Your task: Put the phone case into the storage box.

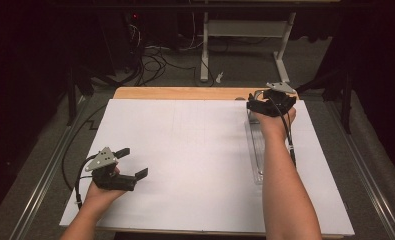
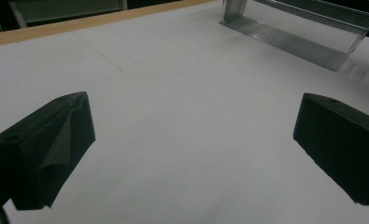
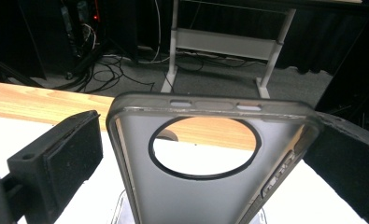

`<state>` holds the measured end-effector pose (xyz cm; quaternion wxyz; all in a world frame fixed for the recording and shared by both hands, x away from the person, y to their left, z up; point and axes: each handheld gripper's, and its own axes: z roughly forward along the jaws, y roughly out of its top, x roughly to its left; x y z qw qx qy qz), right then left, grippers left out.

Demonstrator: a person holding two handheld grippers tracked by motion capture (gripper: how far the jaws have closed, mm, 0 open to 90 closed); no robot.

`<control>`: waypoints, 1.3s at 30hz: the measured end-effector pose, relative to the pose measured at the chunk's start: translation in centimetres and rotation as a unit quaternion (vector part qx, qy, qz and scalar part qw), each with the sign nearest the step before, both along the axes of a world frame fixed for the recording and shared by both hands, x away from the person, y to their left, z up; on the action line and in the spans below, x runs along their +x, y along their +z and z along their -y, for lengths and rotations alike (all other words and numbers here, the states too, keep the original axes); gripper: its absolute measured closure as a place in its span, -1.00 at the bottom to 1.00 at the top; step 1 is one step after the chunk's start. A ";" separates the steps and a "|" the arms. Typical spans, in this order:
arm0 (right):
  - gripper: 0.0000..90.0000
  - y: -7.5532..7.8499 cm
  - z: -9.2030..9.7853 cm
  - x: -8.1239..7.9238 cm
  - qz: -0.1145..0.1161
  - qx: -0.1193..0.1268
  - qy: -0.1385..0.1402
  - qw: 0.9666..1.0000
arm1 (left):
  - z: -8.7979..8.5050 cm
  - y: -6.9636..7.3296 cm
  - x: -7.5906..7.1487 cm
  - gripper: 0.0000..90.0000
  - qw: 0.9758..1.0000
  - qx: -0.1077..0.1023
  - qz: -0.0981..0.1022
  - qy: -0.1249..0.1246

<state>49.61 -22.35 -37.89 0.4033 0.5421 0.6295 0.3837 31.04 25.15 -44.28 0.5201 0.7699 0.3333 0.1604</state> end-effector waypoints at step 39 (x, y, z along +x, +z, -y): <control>-1.00 -0.1 1.2 -2.2 -0.009 0.011 0.011 1.000 | 0.2 -0.2 0.2 -0.99 1.000 0.006 -0.004 -0.004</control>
